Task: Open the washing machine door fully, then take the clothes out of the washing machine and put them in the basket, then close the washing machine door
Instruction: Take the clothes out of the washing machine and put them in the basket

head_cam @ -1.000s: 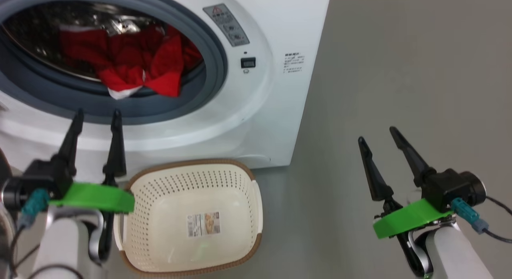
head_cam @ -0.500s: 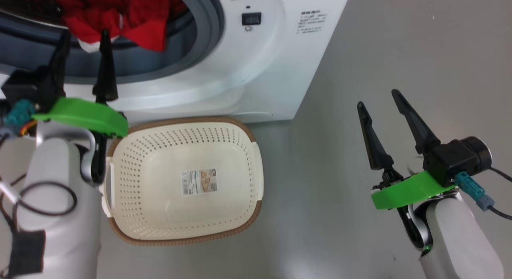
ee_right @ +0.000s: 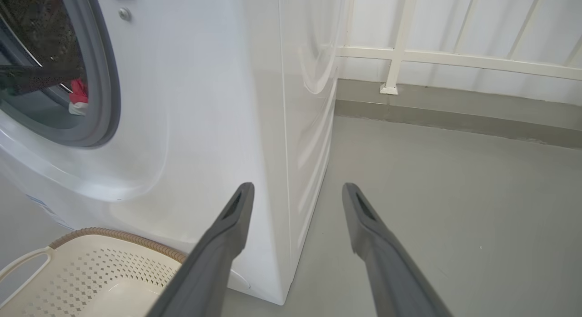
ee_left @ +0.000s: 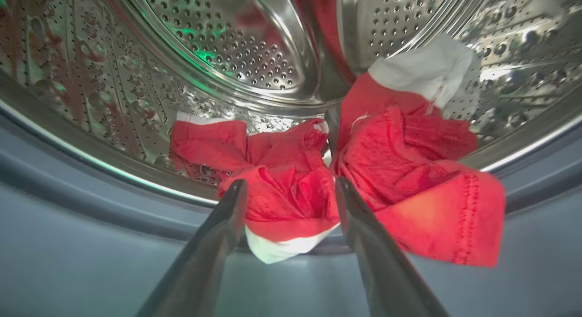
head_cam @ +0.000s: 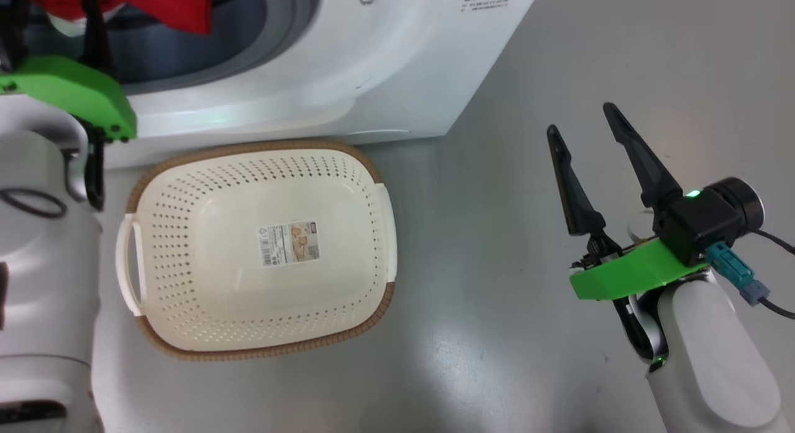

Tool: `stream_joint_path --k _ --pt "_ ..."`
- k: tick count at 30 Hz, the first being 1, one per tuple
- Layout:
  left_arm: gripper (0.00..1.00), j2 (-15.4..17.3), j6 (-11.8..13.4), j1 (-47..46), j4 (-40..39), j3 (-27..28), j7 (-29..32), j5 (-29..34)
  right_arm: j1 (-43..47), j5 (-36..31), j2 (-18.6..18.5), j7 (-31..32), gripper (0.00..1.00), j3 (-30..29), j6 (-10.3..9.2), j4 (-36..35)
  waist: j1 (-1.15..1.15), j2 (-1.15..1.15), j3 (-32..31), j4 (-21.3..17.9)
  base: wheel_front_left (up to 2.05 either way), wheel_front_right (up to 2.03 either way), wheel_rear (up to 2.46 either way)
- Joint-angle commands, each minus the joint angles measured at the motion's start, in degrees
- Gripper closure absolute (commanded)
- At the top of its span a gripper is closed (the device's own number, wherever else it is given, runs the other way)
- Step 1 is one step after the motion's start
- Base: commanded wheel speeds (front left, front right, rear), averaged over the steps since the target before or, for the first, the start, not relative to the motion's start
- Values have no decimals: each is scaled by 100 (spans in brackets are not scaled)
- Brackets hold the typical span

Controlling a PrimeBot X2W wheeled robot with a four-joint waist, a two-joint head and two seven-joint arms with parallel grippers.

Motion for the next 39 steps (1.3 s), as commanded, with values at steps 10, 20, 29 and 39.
stream_joint_path --k 10,20,29,39 --pt "0 579 399 -557 720 -285 267 377 -108 146 31 -36 0 268 43 -119 0 0 266 -170 0 0 0" --pt "100 717 505 -795 1105 -517 307 496 -167 249 31 -36 0 336 43 -91 0 0 312 -208 0 0 0" --pt "100 697 545 -771 959 -494 -62 333 -157 279 31 -36 0 292 43 -58 0 0 230 -161 0 0 0" --pt "100 671 549 91 -570 -309 -137 45 -84 279 31 -36 0 228 43 -2 0 0 -96 2 0 0 0"
